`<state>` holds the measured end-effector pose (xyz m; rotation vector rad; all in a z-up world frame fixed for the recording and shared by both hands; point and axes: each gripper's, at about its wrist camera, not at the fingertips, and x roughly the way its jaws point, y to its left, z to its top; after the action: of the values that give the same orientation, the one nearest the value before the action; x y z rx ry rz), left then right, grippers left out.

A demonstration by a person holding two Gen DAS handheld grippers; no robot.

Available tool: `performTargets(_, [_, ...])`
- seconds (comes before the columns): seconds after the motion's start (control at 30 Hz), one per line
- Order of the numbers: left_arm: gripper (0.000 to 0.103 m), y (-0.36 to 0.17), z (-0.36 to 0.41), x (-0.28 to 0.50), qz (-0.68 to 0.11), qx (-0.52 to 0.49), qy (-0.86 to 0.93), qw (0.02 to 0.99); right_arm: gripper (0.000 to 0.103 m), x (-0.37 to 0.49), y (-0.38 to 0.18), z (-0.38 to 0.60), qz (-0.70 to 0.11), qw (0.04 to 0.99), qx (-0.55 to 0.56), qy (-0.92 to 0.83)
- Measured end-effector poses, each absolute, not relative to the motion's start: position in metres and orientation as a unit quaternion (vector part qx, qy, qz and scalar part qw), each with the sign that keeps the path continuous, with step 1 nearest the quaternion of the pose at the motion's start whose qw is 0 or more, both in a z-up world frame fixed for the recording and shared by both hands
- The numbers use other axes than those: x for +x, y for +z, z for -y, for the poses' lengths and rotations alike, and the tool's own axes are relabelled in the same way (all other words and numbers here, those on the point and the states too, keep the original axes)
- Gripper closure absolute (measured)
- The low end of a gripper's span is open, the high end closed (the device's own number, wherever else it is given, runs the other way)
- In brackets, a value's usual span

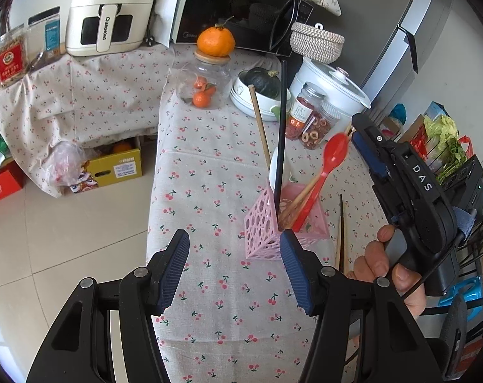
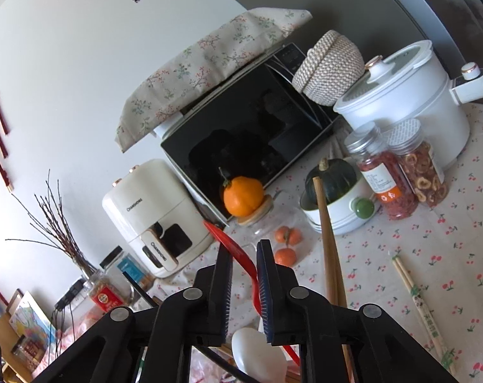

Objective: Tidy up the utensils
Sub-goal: 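Open the right tool and move it down to grasp a wooden chopstick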

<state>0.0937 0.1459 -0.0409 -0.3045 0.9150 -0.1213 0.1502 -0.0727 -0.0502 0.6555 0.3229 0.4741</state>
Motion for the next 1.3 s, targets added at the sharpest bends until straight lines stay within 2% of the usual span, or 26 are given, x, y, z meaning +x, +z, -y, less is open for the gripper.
performTargets(0.07, [0.041, -0.042, -0.142, 0.094, -0.444, -0.147, -0.06, 0.882, 0.066, 0.146, -0.042, 0.08, -0.16, 0.911, 0.305, 0.226])
performTargets(0.23, [0.033, -0.045, -0.13, 0.093, -0.456, -0.143, -0.065, 0.876, 0.058, 0.138, -0.014, 0.1, -0.176, 0.932, 0.241, 0.207])
performTargets(0.3, [0.031, -0.049, -0.124, 0.092, -0.464, -0.139, -0.068, 0.872, 0.05, 0.136, -0.003, 0.113, -0.186, 0.937, 0.221, 0.198])
performTargets(0.37, [0.028, -0.054, -0.118, 0.092, -0.473, -0.133, -0.072, 0.868, 0.036, 0.136, 0.005, 0.126, -0.206, 0.939, 0.202, 0.186])
performTargets(0.43, [0.027, -0.059, -0.112, 0.092, -0.481, -0.125, -0.069, 0.865, 0.029, 0.136, 0.009, 0.14, -0.232, 0.94, 0.183, 0.169])
performTargets(0.57, [0.027, -0.067, -0.102, 0.092, -0.494, -0.121, -0.07, 0.858, 0.022, 0.131, 0.003, 0.167, -0.283, 0.938, 0.152, 0.127])
performTargets(0.77, [0.027, -0.082, -0.083, 0.092, -0.514, -0.105, -0.073, 0.848, 0.018, 0.126, -0.041, 0.196, -0.375, 0.913, 0.139, 0.074])
performTargets(1.03, [0.027, -0.112, -0.056, 0.092, -0.558, -0.094, -0.097, 0.819, 0.019, 0.139, -0.12, 0.195, -0.547, 0.832, 0.086, 0.042])
performTargets(1.17, [0.027, -0.121, -0.049, 0.093, -0.568, -0.088, -0.1, 0.812, 0.019, 0.151, -0.142, 0.206, -0.579, 0.807, 0.111, 0.036])
performTargets(1.3, [0.027, -0.124, -0.046, 0.093, -0.573, -0.081, -0.106, 0.808, 0.021, 0.17, -0.147, 0.212, -0.578, 0.808, 0.113, 0.019])
